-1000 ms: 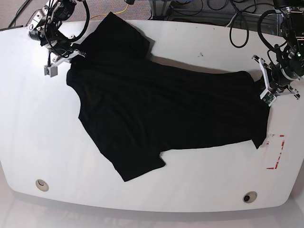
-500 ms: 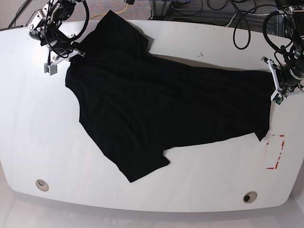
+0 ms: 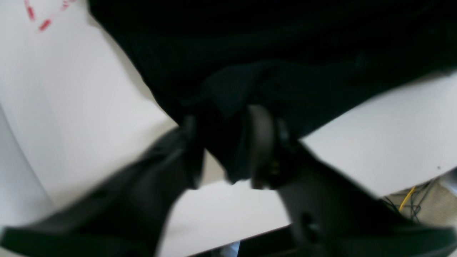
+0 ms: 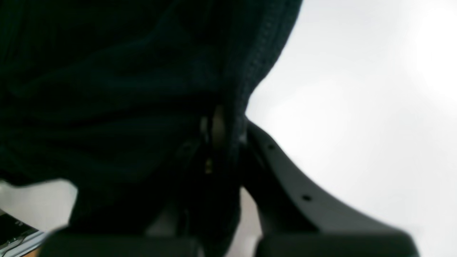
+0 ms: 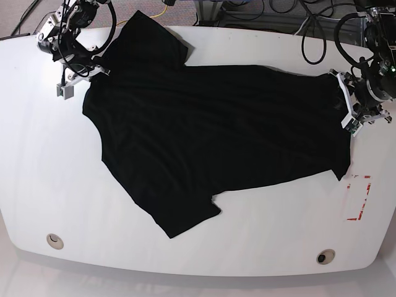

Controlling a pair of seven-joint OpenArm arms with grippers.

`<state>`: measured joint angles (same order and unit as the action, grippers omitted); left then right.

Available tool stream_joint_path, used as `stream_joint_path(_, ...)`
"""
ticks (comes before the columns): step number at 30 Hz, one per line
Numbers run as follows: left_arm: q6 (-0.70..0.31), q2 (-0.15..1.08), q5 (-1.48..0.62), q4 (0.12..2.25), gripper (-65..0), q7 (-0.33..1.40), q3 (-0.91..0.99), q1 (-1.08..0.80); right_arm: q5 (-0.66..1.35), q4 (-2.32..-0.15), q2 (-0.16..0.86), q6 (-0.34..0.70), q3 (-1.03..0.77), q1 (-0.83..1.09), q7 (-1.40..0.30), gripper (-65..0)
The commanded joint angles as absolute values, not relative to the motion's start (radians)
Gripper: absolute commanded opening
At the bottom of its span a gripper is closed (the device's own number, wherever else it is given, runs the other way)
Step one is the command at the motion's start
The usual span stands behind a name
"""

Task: Layout the t-shirt on the table in an organized manner, then fold the t-shirt properly
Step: 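Drag the shirt's shoulder corner with the left gripper away from the right gripper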

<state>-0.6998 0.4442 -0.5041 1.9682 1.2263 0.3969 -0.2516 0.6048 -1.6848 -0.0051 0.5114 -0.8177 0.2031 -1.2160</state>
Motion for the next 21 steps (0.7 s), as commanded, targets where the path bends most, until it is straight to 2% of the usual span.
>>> stream_joint_path(1,-0.698,0.472,-0.536,1.992,-38.8,1.218,0.42,-0.288,0.627,-1.699,0.007,0.51,-0.819,0.191,-1.202,-64.8)
stream_joint_path(12,-0.698,0.544,-0.693,1.994,-38.8,1.218,0.463,-0.426,0.627,-1.698,0.025,0.484,-0.814,0.174,-1.202,-64.8)
stream_joint_path(21,-0.698,0.541,-0.748,1.988,-38.6,1.218,0.61,-0.432,0.627,-1.698,0.027,0.483,-0.799,0.156,-1.202,-64.8)
